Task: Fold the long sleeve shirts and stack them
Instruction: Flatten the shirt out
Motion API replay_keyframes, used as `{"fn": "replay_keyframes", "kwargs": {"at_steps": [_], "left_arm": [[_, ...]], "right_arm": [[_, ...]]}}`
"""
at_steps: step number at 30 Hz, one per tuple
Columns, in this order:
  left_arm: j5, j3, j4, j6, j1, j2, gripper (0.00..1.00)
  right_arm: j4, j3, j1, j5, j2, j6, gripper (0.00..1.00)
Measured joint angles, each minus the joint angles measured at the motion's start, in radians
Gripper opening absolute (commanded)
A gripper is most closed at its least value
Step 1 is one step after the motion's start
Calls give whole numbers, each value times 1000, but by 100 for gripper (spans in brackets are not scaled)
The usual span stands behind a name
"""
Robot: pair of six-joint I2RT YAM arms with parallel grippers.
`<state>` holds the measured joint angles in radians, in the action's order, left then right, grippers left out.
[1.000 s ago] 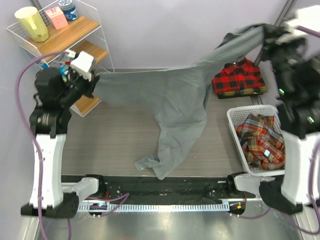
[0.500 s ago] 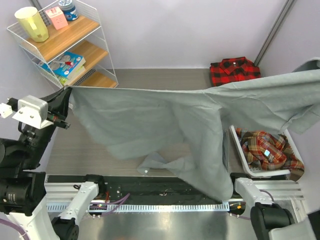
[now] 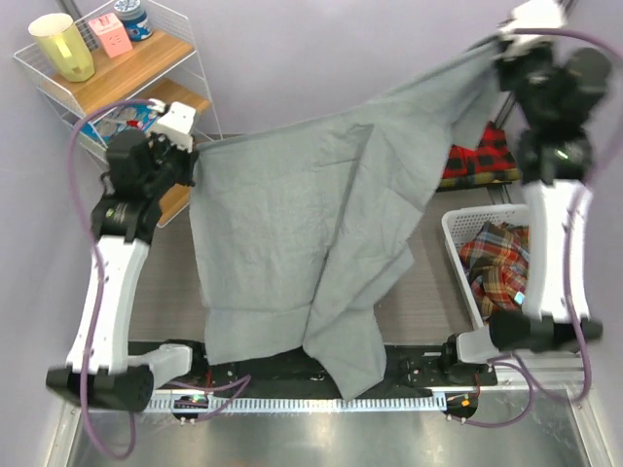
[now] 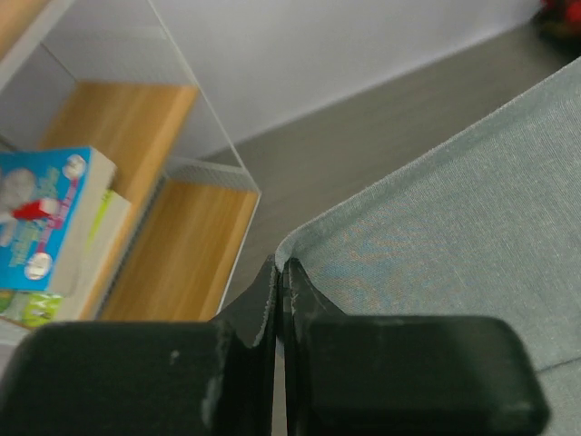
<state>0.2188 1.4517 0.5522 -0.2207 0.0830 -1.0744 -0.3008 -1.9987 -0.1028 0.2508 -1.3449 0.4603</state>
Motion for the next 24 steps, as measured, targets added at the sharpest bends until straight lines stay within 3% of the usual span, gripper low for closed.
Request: {"fn": "replay_keyframes", "kwargs": {"at_steps": [5, 6, 9, 11, 12, 15, 16, 19, 24], "left_arm": [[-75, -35, -71, -32, -7, -300, 0], [-81, -36, -78, -38, -7, -347, 0], [-104, 22, -95, -61, -8, -560, 1], [-135, 114, -85, -77, -6, -721, 13], [-153, 166, -84, -88, -6, -797, 18], [-195, 239, -79, -109, -8, -925, 47], [-201, 231, -63, -110, -10, -933, 59], [-198, 181, -40, -125, -10, -898, 69], [-142, 27, 39, -124, -10, -702, 69]], "right_arm": [[44, 132, 174, -98, -336, 159, 1], [46, 132, 203, -119, -409, 189, 4], [57, 46, 285, -188, -644, 275, 26], [53, -103, 329, -261, -828, 327, 38], [53, -200, 351, -306, -919, 350, 49], [52, -341, 389, -394, -1061, 383, 73], [38, -340, 398, -407, -1065, 385, 75], [45, -253, 412, -423, -1003, 371, 75], [-129, -164, 401, -371, -829, 257, 60]]}}
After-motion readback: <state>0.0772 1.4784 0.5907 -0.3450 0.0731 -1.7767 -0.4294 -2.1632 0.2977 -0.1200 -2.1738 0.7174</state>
